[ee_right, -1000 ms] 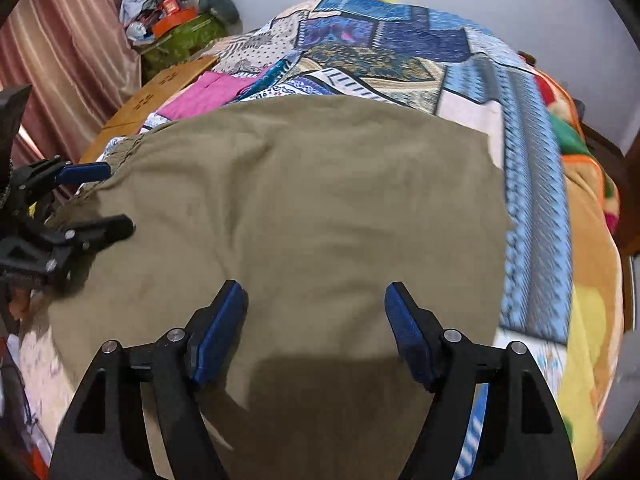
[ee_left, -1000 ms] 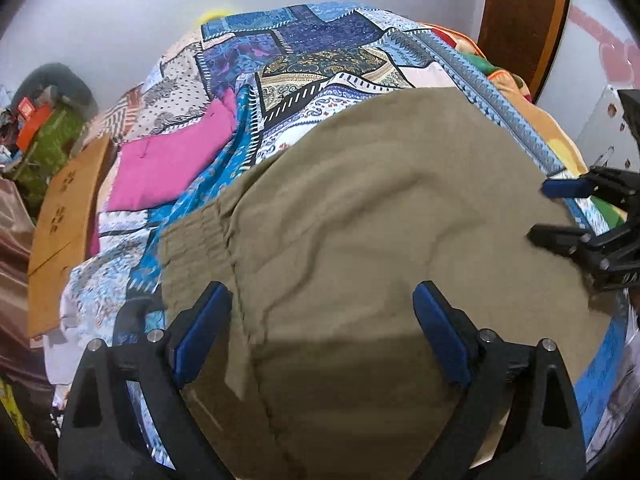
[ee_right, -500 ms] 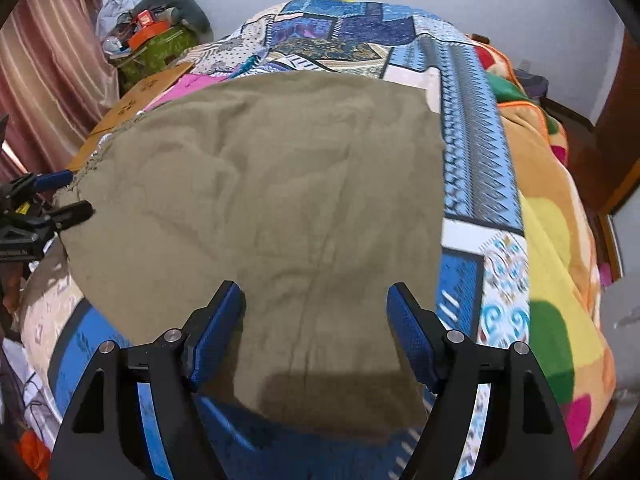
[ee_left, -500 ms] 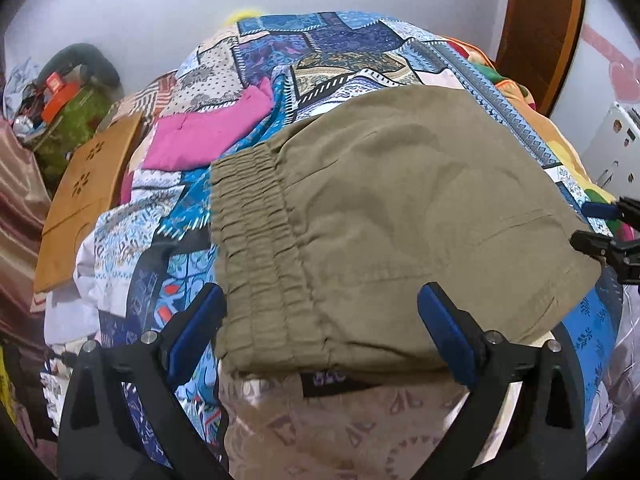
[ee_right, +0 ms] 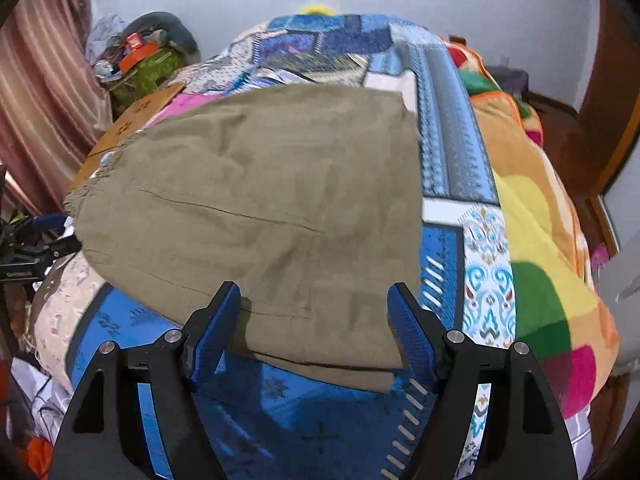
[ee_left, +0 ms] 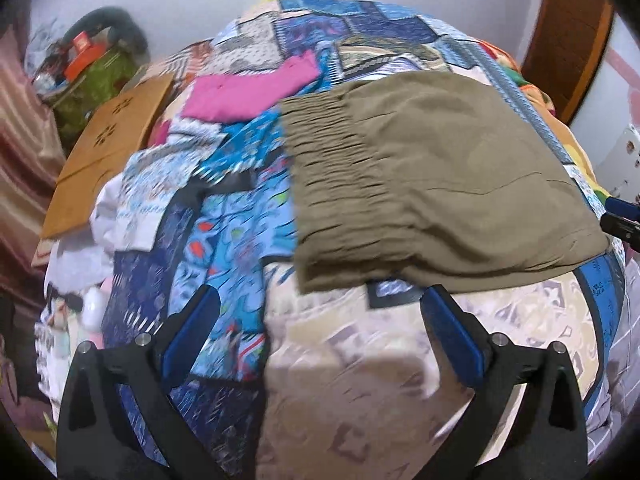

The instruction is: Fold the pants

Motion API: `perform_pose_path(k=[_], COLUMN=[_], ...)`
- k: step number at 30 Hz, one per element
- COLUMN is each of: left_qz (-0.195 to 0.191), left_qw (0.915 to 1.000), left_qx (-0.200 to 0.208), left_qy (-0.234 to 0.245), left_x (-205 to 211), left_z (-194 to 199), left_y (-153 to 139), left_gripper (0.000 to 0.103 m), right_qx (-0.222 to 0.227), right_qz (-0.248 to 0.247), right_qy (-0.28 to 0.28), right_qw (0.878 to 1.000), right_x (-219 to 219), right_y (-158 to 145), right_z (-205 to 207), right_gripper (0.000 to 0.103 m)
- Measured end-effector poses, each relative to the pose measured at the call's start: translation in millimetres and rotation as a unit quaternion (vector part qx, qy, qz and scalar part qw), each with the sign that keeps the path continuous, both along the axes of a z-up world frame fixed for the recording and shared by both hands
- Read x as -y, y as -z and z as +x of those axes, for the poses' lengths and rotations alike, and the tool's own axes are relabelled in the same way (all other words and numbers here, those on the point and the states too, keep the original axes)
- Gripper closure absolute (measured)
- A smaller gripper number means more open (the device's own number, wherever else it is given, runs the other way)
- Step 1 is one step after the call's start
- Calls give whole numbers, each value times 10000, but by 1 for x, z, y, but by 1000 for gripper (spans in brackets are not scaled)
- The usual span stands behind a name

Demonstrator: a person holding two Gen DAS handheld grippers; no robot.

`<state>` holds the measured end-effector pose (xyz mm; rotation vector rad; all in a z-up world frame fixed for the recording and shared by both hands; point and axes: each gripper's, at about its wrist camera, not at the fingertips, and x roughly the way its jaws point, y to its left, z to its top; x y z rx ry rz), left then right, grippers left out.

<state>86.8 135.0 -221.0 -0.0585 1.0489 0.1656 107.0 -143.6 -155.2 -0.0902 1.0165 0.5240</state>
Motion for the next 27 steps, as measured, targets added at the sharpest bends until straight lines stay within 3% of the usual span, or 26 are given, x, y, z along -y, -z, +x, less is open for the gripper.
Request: perform_pose_path(k=[3, 6, 8, 13, 17, 21, 24, 27], left_qz=[-374, -1052, -1559, -2419, -2597, -2995, -3237, -3412], left_qw=[9992, 9940, 9873, 9702, 9657, 9540, 9459, 9396], left_qx=[89, 267, 280, 29, 49, 97, 84, 75], left_qy=[-145, -155, -82, 125, 35, -97, -193, -263], left_x=[-9, -11, -7, 5, 7, -3, -12, -19], left_z=[-7, -10, -8, 4, 11, 26, 38, 50], left_y=[-8, -17, -17, 0, 8, 12, 14, 16], left_gripper=[0, 0, 0, 0, 0, 0, 0, 0], right_qx=[261, 493, 599, 688, 457, 57, 337, 294], right_qz=[25, 113, 191, 310, 479, 353, 167, 192], right_qy=[-220, -418, -527, -760, -872, -964, -1137, -1174], right_qw=[9994, 9978, 9966, 9942, 9940, 9947, 9928, 9925], right_x=[-19, -40, -54, -88, -103, -110, -113, -111], right_y=[-13, -26, -31, -31, -18, 6, 12, 10], right_z=[1, 4, 8, 14, 16, 15, 4, 4], right_gripper=[30, 30, 30, 30, 30, 30, 30, 29])
